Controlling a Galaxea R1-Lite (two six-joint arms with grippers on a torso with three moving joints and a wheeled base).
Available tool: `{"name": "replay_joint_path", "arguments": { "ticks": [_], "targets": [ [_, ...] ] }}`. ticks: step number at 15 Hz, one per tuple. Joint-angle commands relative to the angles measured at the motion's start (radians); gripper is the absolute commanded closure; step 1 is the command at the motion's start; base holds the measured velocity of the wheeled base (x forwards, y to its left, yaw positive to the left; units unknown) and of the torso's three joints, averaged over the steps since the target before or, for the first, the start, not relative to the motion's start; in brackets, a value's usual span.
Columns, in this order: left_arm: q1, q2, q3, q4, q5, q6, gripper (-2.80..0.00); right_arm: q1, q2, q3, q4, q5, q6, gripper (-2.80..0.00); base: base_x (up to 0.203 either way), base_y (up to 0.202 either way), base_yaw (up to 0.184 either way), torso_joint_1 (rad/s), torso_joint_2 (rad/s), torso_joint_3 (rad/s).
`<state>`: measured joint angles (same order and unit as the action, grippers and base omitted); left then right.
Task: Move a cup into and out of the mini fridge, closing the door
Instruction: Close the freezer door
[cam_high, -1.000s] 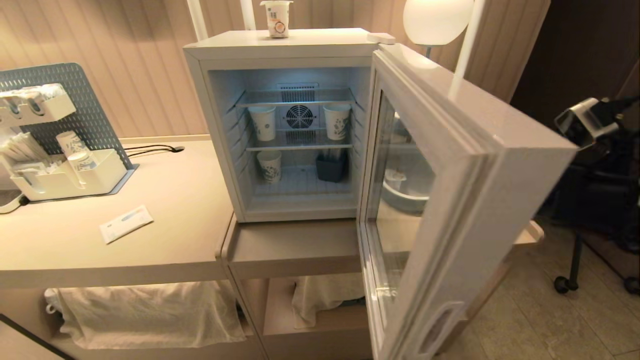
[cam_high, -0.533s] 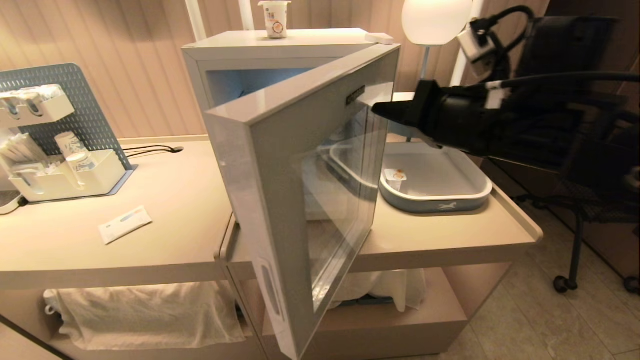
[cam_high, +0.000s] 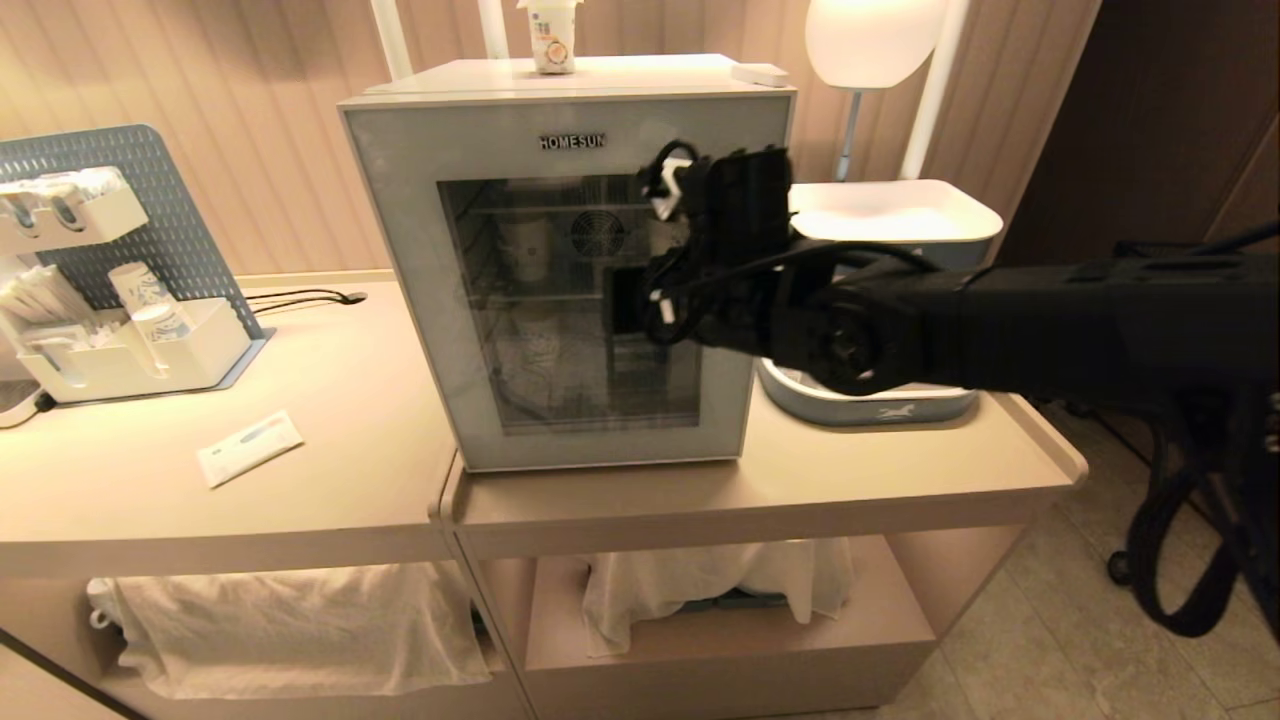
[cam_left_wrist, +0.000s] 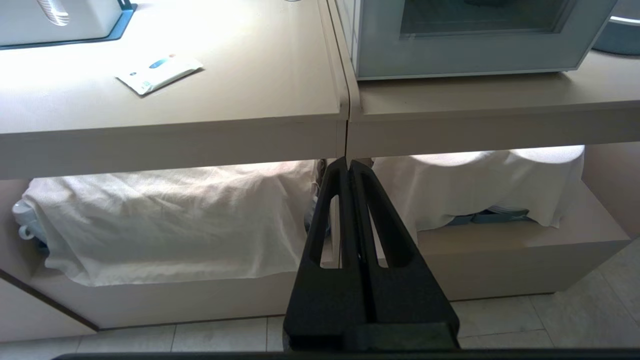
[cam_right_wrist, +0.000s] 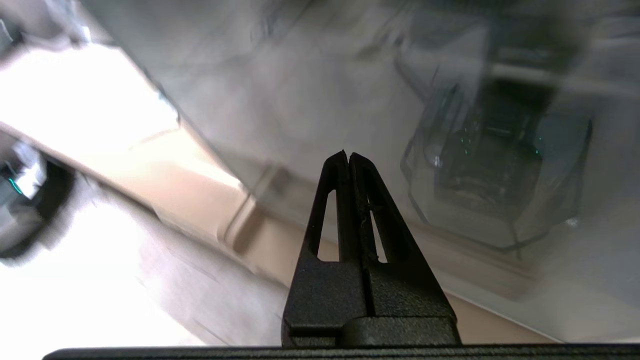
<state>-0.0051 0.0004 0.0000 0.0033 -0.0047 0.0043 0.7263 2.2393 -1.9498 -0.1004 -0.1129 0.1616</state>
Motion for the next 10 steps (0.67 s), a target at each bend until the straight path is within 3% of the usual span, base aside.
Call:
{"name": "replay_joint_path", "arguments": {
  "ticks": [1, 4, 5, 10],
  "targets": [
    [0.001, 0.001, 0.0, 0.0, 0.0, 0.0, 0.0, 0.015, 0.053, -0.012, -0.016, -0.039, -0.014, 0.0, 0.0, 0.0, 0.0, 0.0, 0.0, 0.0],
    [0.001, 0.001, 0.0, 0.0, 0.0, 0.0, 0.0, 0.018, -0.008, 0.024, -0.008, -0.052, -0.016, 0.0, 0.0, 0.0, 0.0, 0.0, 0.0, 0.0],
    [0.001, 0.001, 0.0, 0.0, 0.0, 0.0, 0.0, 0.023, -0.032, 0.042, -0.006, -0.097, -0.02, 0.0, 0.0, 0.0, 0.0, 0.0, 0.0, 0.0],
    [0.001, 0.001, -0.001, 0.0, 0.0, 0.002, 0.0, 0.017, -0.333, 0.245, -0.013, -0.54, -0.146, 0.0, 0.0, 0.0, 0.0, 0.0, 0.0, 0.0]
  ]
}}
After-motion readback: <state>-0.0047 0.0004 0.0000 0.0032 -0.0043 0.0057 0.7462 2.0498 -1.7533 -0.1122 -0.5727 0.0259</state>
